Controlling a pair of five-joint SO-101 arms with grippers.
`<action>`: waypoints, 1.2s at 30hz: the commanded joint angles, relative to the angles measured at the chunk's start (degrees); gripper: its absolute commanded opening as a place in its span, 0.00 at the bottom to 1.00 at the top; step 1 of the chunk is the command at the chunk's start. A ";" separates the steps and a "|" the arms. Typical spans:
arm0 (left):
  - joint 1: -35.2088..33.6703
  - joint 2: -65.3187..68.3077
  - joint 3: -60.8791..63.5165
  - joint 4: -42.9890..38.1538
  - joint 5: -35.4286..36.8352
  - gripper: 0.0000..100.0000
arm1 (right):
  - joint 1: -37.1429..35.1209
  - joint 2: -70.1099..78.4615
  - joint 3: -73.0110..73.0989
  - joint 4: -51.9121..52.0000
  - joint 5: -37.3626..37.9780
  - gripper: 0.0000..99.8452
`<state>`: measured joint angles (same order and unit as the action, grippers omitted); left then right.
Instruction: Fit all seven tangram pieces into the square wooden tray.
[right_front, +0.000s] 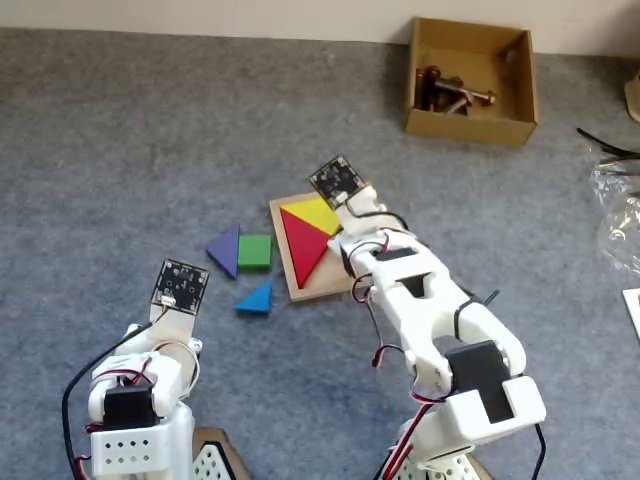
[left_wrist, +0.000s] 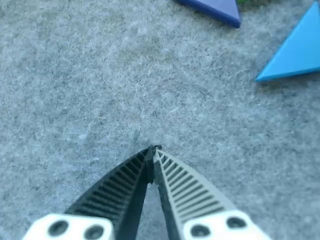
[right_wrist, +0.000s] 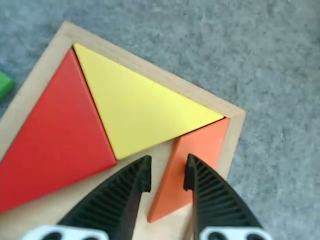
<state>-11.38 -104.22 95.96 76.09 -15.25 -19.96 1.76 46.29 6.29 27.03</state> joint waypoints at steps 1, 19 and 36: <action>-0.75 -0.40 1.19 0.35 0.44 0.01 | 0.31 -5.14 -2.59 -0.75 0.44 0.12; -0.75 -0.40 1.19 0.35 0.44 0.01 | 1.45 -27.82 13.41 -0.22 0.35 0.12; -0.75 -0.40 1.19 0.35 0.44 0.01 | 14.55 -41.71 11.65 37.23 0.35 0.12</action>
<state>-11.38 -104.22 95.96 76.09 -15.25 -7.12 -37.63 61.76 40.75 27.03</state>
